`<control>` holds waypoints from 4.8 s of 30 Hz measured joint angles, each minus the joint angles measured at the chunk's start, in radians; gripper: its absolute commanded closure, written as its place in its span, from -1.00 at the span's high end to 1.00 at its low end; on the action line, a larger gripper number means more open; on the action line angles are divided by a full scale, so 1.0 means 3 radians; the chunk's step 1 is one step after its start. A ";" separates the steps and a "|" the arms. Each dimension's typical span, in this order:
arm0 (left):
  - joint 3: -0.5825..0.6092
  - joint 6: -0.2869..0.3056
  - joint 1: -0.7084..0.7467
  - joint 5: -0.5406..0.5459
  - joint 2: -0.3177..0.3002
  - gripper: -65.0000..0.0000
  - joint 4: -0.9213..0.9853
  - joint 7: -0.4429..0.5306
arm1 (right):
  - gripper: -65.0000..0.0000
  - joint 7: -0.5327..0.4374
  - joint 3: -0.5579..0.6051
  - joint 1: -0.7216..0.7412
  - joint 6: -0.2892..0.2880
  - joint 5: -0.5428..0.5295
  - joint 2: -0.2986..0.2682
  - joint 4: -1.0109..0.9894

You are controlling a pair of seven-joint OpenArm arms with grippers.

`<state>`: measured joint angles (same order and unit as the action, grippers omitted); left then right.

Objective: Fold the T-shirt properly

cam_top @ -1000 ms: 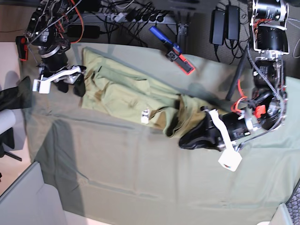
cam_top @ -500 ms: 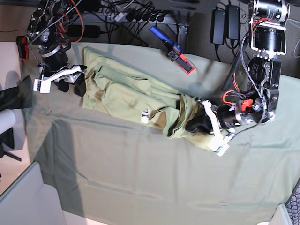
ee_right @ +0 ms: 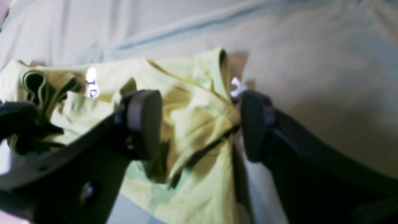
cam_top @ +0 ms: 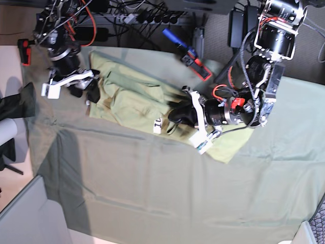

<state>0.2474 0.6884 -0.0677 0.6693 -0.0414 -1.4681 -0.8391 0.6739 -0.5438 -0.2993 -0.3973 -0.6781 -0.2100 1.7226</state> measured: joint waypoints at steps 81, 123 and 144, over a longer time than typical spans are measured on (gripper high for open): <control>-0.1077 0.0003 -0.0145 0.0072 -0.1358 -1.00 -0.0436 -0.0214 | -1.00 -0.0254 0.1691 0.0585 -0.0020 0.0940 0.0702 0.0481; -0.1077 -0.0113 -0.0145 -0.0807 -0.1377 -1.00 -0.0436 0.0074 | -1.00 -0.0497 0.1817 0.0898 -0.0020 0.1747 0.0687 0.0374; -0.0879 0.0003 0.0567 0.0451 -0.1303 -1.00 -0.1423 -0.0575 | -1.00 -0.0661 0.1292 0.1369 -0.0039 0.1513 -0.0056 -0.0462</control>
<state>-0.0162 0.6891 0.1024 0.8047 -0.4324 -1.8950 -1.0115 0.4755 -0.1562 0.1116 -0.4091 -0.2241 -0.2268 1.5841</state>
